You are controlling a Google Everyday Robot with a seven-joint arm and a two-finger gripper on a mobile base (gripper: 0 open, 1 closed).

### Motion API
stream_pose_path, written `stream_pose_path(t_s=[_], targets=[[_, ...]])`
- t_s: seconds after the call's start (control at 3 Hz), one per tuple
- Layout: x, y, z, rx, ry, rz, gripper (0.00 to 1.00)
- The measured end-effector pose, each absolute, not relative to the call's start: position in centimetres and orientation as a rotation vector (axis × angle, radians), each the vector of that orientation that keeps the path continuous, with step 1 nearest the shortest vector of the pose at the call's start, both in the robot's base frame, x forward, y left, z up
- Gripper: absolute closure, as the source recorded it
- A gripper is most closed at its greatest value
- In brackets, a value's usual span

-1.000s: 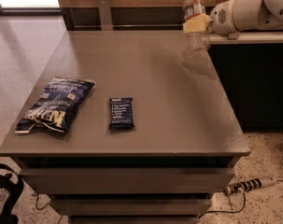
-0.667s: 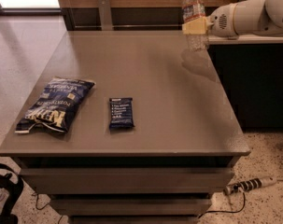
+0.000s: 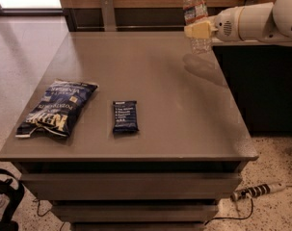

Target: Place water bottle upright

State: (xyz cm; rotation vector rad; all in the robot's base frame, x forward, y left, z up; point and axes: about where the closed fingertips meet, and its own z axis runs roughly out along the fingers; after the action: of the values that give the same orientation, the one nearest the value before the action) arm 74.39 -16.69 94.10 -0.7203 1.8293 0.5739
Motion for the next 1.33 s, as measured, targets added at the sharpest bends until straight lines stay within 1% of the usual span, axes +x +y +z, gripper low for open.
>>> stream_pose_path(t_s=[0.33,1.33], targets=[[74.4,-15.7,94.1,-0.82,1.767,0.541,1.0],[75.5,-15.6,92.1,-0.746,1.64,0.577,1.0]])
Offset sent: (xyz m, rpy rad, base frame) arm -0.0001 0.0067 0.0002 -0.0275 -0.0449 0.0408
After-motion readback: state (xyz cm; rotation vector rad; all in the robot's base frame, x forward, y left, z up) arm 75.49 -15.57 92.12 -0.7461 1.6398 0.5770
